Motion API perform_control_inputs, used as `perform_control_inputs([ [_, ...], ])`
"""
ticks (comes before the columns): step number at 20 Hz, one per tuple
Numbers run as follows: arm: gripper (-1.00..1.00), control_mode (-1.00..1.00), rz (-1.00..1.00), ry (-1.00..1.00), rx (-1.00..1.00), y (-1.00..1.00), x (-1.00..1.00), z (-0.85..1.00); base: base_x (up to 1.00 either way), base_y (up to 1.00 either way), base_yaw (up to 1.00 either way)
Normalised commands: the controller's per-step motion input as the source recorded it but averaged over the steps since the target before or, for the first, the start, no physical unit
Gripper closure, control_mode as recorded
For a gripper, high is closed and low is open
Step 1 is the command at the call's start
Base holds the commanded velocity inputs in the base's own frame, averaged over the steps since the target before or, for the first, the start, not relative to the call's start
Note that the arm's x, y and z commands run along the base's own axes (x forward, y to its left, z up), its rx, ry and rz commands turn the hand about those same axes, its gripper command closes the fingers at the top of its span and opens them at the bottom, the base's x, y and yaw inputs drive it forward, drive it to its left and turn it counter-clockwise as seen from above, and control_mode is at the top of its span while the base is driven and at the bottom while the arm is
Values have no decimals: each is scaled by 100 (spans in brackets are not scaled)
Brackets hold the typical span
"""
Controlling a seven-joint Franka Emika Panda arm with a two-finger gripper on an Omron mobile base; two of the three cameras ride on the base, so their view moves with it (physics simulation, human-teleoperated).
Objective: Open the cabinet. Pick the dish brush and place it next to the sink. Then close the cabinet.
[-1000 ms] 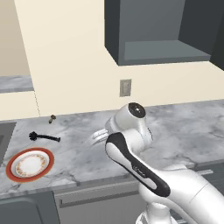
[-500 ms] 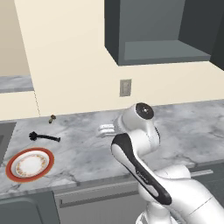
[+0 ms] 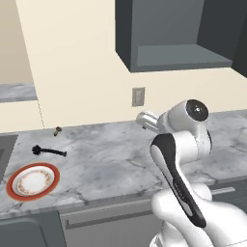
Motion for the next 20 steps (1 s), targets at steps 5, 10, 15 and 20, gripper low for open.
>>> perform_control_inputs([
  [5,-100,-100,-43,3,33,-97,-42,34,0,0,0],
  [10,-100,-100,-40,0,32,-97,-43,1,0,0,0],
  [15,-100,-100,-41,-8,26,-86,-29,5,0,0,0],
  [20,-100,-100,-32,-7,25,-87,0,-9,0,0,0],
])
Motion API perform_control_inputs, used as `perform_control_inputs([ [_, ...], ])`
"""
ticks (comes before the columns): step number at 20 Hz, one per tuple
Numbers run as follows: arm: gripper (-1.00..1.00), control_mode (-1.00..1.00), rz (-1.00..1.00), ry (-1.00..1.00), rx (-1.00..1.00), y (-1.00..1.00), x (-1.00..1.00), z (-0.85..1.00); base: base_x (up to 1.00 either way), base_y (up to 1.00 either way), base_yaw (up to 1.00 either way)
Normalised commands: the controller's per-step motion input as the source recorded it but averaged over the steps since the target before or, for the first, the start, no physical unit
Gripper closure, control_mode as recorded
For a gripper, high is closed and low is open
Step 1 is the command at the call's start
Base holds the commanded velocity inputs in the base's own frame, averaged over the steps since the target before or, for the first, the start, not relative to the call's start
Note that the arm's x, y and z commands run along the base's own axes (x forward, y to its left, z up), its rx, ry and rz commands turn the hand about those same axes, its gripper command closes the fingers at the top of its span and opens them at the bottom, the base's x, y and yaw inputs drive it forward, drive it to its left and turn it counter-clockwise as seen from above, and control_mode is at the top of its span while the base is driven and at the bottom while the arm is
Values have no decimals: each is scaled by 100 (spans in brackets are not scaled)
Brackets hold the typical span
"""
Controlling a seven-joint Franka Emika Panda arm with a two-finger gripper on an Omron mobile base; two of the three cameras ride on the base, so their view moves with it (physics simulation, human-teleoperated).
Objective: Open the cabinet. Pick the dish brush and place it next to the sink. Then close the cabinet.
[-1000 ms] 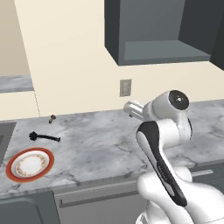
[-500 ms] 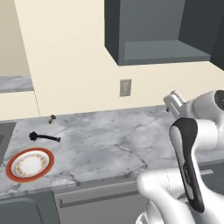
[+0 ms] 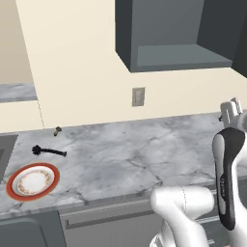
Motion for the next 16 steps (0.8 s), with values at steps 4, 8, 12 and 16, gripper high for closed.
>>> perform_control_inputs([
  [4,-100,-100,-11,-24,14,-76,-4,-27,0,0,0],
  [8,-100,-100,0,-36,3,-61,-29,-45,0,0,0],
  [12,-100,-100,0,-30,6,-80,-9,-24,0,0,0],
  [16,-100,-100,0,-17,6,-66,0,-50,0,0,0],
])
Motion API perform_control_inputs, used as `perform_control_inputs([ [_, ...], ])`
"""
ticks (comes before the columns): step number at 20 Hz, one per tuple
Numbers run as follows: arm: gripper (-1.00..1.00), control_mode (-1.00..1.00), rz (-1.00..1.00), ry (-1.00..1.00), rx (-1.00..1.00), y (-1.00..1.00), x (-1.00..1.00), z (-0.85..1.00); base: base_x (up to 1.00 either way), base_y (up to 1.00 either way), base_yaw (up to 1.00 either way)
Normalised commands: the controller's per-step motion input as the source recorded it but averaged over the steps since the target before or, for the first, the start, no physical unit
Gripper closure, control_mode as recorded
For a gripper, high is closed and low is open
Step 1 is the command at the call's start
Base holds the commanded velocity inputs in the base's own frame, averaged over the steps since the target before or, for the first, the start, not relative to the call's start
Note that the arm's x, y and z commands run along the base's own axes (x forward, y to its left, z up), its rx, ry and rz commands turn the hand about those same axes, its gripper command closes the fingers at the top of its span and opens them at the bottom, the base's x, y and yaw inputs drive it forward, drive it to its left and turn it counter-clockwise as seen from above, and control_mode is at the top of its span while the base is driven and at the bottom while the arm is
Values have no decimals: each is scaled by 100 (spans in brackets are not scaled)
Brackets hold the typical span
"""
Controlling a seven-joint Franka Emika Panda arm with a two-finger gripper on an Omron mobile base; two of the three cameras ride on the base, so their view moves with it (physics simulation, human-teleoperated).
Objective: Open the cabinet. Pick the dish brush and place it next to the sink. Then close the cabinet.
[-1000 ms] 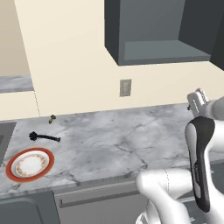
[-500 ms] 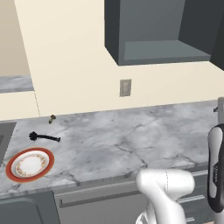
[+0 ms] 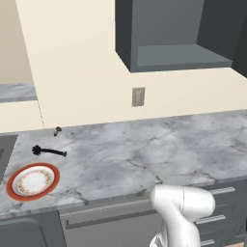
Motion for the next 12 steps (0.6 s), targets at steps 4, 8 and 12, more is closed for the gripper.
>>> perform_control_inputs([
  [4,-100,-100,5,-11,0,-34,14,-68,0,0,0],
  [8,-100,-100,8,-4,11,-85,14,-7,0,0,0],
  [12,-100,-100,9,0,19,-100,1,0,0,0,0],
])
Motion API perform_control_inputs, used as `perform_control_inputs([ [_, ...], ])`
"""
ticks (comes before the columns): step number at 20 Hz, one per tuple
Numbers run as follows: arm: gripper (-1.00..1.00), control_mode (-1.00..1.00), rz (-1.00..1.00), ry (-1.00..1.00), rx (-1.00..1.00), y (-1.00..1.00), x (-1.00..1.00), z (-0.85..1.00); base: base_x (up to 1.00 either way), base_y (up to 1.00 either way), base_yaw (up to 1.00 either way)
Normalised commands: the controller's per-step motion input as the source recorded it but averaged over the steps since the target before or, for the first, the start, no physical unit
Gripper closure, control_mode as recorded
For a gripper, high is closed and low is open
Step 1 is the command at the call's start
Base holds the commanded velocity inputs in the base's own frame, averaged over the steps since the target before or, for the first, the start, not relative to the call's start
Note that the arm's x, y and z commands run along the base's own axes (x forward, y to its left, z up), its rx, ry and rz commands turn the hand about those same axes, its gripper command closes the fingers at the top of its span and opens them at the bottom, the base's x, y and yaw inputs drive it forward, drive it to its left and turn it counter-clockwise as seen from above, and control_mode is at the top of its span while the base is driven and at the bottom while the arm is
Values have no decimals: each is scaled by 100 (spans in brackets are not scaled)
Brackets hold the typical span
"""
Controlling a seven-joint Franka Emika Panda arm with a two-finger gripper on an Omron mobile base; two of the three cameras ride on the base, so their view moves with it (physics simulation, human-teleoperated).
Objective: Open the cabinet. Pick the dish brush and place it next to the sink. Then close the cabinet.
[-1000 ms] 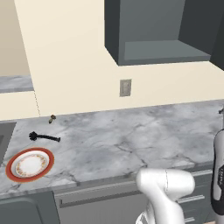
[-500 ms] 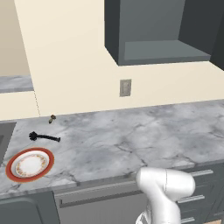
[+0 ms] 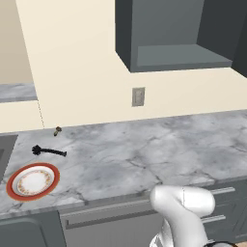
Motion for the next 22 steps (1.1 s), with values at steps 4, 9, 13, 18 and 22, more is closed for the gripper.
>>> perform_control_inputs([
  [4,-100,-100,6,-4,21,-100,-9,16,0,0,0],
  [9,-100,-100,0,-8,22,-98,-27,42,0,0,0],
  [13,-100,-100,1,-8,11,-67,-2,56,0,0,0],
  [18,-100,-100,13,-22,-11,-4,-9,66,0,0,0],
  [22,-100,-100,23,-26,-27,16,0,60,0,0,0],
])
